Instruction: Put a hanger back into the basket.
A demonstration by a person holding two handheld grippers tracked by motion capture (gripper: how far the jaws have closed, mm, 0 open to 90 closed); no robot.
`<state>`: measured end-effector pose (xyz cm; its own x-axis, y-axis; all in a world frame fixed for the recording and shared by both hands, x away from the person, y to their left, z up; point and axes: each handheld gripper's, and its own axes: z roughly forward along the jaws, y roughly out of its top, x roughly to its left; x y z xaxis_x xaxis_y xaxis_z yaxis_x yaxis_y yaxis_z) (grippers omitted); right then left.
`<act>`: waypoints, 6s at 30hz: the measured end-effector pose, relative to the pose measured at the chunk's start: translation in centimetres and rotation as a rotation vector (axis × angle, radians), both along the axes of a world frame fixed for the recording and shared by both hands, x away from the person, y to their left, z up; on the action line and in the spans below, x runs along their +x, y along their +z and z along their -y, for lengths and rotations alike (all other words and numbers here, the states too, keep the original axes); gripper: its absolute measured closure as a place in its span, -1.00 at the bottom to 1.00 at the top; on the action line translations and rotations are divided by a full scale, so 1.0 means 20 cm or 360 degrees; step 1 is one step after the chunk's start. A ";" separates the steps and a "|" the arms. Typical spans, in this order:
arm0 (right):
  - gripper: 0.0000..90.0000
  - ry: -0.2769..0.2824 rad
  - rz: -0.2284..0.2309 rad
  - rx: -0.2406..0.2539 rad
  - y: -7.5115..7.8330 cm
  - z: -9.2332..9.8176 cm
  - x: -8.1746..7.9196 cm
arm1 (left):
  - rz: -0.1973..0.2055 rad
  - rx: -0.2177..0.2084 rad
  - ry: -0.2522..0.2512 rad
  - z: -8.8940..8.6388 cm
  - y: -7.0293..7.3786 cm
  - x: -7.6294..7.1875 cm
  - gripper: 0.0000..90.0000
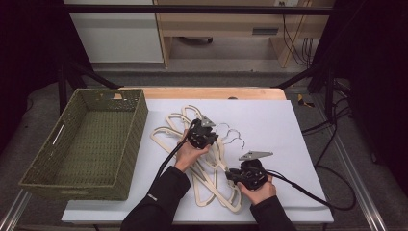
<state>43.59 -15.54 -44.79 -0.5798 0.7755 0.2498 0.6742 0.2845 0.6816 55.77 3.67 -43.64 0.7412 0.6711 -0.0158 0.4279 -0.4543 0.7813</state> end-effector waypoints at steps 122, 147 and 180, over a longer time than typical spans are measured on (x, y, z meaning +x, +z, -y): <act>-0.69 0.0059 0.0698 0.0202 0.35 0.30 -0.07 | 0.0292 -0.0132 -0.0257 -0.60 0.48 -0.77 0.91; -0.86 -0.0070 0.0717 0.0180 0.35 0.37 -0.08 | 0.0448 -0.0090 0.0084 -1.11 0.92 -0.53 0.91; -0.87 -0.0055 0.0687 0.0159 0.33 0.37 -0.06 | 0.0424 0.0142 0.0392 -1.76 0.76 -0.40 0.91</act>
